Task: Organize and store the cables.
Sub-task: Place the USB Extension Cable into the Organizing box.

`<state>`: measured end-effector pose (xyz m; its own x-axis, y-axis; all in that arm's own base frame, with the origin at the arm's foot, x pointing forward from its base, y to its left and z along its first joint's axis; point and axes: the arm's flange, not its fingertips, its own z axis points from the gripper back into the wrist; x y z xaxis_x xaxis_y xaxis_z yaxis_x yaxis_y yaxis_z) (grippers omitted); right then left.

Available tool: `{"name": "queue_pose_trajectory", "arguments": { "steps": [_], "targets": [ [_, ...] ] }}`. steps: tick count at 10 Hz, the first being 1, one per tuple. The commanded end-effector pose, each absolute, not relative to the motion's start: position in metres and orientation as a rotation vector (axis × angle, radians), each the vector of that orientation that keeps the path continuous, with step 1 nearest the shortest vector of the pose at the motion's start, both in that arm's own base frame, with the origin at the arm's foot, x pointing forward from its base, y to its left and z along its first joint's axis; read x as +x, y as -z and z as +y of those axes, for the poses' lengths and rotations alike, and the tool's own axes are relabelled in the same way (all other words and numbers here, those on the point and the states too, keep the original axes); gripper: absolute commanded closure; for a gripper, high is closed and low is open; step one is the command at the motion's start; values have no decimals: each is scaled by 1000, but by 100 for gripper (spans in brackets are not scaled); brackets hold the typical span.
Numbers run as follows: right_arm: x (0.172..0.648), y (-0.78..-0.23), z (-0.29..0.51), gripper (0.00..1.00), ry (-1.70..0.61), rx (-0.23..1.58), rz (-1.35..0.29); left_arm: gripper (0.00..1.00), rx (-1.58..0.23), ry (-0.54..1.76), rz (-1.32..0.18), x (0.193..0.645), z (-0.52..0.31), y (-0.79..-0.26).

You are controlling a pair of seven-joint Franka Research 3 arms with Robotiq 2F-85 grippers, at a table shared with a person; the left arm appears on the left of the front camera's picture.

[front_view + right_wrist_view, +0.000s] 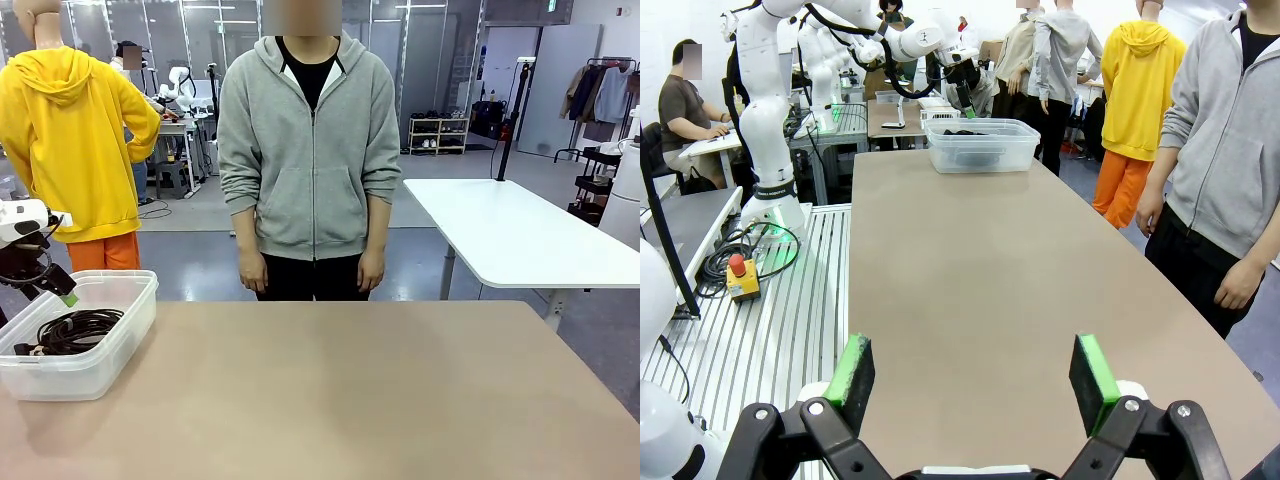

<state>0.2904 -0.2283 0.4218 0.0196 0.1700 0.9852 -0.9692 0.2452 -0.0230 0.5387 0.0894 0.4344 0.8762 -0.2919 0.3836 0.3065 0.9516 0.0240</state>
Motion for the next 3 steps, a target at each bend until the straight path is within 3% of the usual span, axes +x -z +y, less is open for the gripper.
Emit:
{"name": "queue_pose_trajectory", "arguments": {
  "steps": [1,3],
  "targets": [
    [290,-427,-227,0,-1085,908,-1193,0,-32,312,-396,543,93,-435],
    [290,-427,-227,0,-1085,908,-1193,0,-32,312,-396,543,93,-435]
  ]
}}
